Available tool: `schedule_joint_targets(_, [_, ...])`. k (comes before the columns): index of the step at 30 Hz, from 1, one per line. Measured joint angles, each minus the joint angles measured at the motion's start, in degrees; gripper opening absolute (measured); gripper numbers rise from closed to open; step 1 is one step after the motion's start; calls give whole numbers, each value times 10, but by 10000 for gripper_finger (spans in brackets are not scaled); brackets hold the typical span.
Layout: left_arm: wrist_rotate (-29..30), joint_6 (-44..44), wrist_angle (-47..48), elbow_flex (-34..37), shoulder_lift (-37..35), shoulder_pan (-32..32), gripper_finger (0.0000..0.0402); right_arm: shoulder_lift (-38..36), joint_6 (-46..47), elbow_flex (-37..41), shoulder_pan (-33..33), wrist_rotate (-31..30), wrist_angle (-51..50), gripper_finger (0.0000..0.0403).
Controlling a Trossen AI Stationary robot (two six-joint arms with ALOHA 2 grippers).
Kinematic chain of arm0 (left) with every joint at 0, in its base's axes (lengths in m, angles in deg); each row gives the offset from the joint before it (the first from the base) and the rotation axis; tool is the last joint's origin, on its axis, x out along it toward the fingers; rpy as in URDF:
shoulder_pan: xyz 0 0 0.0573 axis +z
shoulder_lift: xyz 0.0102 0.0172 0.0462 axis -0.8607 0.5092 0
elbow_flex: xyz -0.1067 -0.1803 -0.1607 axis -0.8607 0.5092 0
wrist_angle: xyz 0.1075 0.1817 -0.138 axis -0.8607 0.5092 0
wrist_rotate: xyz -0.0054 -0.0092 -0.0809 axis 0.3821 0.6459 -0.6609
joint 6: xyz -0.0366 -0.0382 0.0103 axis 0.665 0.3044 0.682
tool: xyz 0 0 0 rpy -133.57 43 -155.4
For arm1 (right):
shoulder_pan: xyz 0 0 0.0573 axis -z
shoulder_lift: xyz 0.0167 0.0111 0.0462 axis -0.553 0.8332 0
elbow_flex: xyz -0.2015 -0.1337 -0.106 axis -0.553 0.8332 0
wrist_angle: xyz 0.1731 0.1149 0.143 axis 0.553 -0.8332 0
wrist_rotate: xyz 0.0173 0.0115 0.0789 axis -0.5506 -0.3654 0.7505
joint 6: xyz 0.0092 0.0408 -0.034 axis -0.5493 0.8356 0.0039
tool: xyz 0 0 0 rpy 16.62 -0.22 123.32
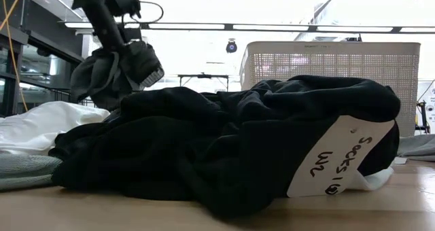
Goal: Pick & Place Cloths
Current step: Put the gray boxer shorts into the black wire basket
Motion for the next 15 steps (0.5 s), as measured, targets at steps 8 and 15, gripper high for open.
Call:
schedule_joint_targets(8, [-84, 73, 152, -125, 137, 70, 10, 0, -1, 0, 0, -15, 0, 290])
schedule_joint_targets(15, [-145, 94, 160, -149, 228, 87, 10, 0, -2, 0, 0, -15, 0, 290])
